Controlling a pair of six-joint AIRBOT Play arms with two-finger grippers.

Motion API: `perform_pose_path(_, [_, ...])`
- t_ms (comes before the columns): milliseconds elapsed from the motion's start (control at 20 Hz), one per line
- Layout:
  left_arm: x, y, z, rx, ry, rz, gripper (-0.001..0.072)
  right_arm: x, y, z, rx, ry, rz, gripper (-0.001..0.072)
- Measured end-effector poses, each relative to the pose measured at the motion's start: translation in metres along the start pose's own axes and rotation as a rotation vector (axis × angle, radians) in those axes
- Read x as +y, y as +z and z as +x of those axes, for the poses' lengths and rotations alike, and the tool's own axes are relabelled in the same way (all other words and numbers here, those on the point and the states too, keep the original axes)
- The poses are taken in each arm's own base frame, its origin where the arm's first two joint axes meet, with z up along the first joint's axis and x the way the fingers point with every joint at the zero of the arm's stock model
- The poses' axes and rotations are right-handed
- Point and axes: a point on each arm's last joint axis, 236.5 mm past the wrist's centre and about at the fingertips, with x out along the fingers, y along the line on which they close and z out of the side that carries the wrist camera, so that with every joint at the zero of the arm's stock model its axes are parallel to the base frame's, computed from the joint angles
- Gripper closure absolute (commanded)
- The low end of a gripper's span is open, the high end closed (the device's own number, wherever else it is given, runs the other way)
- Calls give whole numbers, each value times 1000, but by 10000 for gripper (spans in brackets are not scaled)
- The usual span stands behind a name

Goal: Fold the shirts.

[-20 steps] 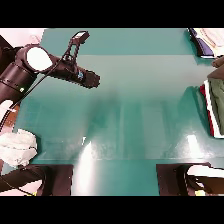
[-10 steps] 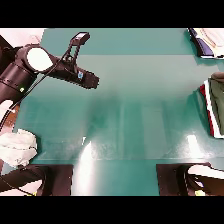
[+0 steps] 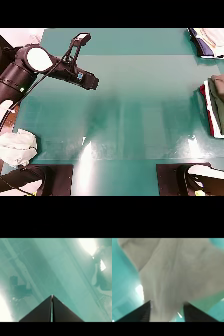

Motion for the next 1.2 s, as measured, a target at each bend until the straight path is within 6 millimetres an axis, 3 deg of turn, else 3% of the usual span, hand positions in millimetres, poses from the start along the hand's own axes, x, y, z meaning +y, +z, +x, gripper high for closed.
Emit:
perform_pose_path(250, [0,0,0,0,0,2,682,-2,-10,0,41,-8,12,229])
perform_pose_path(350, [0,0,0,0,0,2,682,12,-11,1,50,34,6,276])
perform_pose_path(450, [0,1,0,-4,1,2,682,47,-16,1,70,134,-32,282])
perform_pose_path(550, [0,2,0,-8,1,2,682,94,-26,0,105,248,-111,291])
perform_pose_path(600, [0,2,0,-8,1,2,682,118,-33,0,125,296,-159,410])
perform_pose_path(650, [0,1,0,-6,1,2,682,144,-42,-1,146,341,-214,631])
perform_pose_path(700, [0,-1,0,4,-1,2,682,167,-51,-2,165,380,-268,691])
perform_pose_path(950, [-1,-5,0,23,-3,1,682,266,-107,-11,228,523,-546,691])
perform_pose_path(1050, [-1,-5,0,23,-4,1,682,291,-125,-14,235,559,-618,691])
perform_pose_path(1200, [-1,-5,0,22,-5,0,682,313,-142,-18,238,592,-685,691])
